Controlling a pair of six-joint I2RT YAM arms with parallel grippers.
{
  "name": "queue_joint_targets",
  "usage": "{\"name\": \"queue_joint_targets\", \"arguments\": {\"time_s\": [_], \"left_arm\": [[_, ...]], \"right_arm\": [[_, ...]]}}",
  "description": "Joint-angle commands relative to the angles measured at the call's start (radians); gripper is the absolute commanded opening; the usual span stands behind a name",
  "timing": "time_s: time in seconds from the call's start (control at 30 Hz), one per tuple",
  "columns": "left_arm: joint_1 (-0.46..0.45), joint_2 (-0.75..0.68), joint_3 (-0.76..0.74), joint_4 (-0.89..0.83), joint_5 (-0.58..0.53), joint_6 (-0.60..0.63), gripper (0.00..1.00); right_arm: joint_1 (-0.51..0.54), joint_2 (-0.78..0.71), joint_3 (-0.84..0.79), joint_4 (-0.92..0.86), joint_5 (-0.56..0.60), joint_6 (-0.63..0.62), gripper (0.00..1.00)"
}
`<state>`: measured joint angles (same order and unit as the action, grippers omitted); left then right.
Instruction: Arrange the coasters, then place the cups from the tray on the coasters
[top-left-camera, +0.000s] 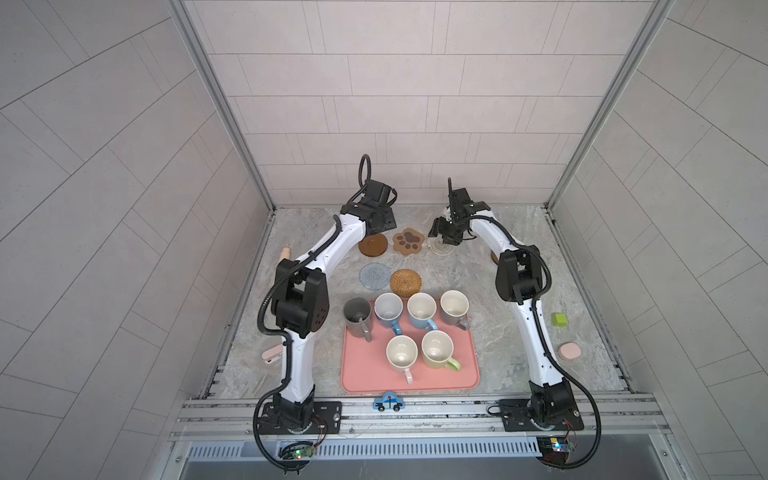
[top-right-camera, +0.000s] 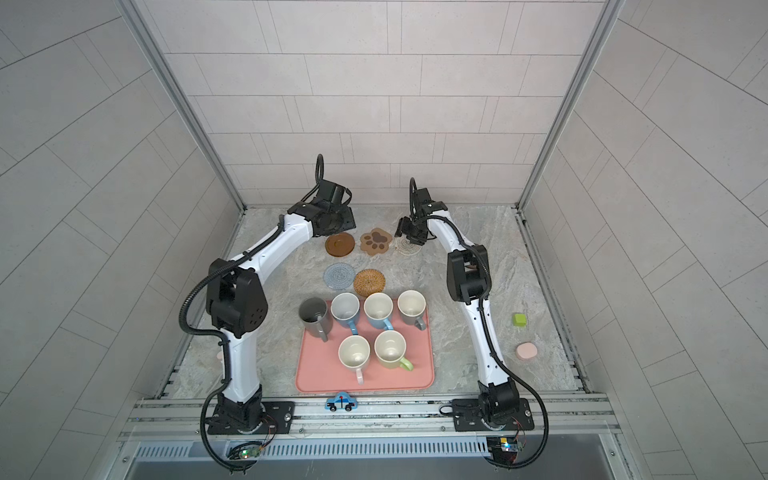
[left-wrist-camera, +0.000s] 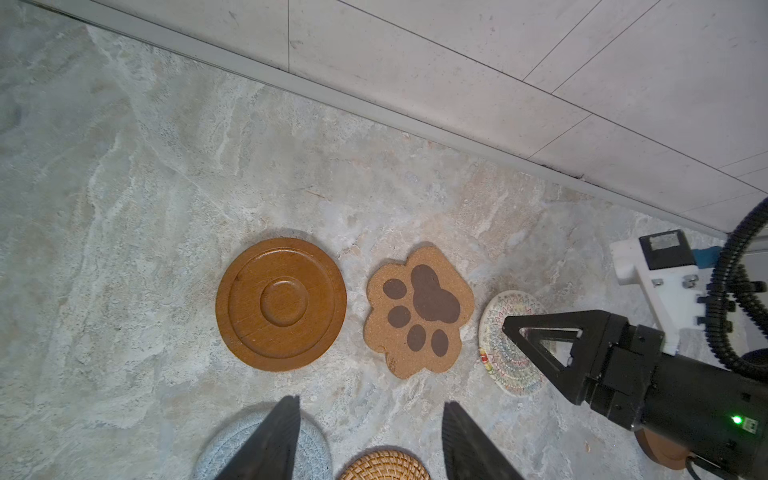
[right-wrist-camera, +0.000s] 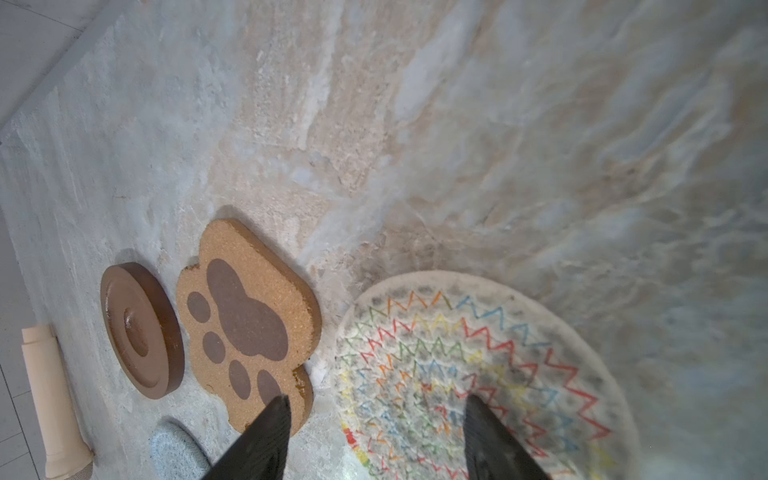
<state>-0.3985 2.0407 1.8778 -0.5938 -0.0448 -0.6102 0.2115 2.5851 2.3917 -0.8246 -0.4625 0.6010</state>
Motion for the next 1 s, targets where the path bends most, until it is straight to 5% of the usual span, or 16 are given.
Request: {"name": "queue_joint_targets", "arguments": {"time_s": [0.0, 0.97], "left_arm": [[0.005, -0.051, -0.021, 0.005, -0.01, -0.01, 0.61], [-0.023, -0.063, 0.0, -0.109, 0.037, 0.04, 0.61]], "right_arm": [[0.005, -0.04, -0.003, -0.023, 0.021, 0.011, 0.68], [0.003, -0.141, -0.001, -0.081, 0.018, -0.085, 0.68]]}}
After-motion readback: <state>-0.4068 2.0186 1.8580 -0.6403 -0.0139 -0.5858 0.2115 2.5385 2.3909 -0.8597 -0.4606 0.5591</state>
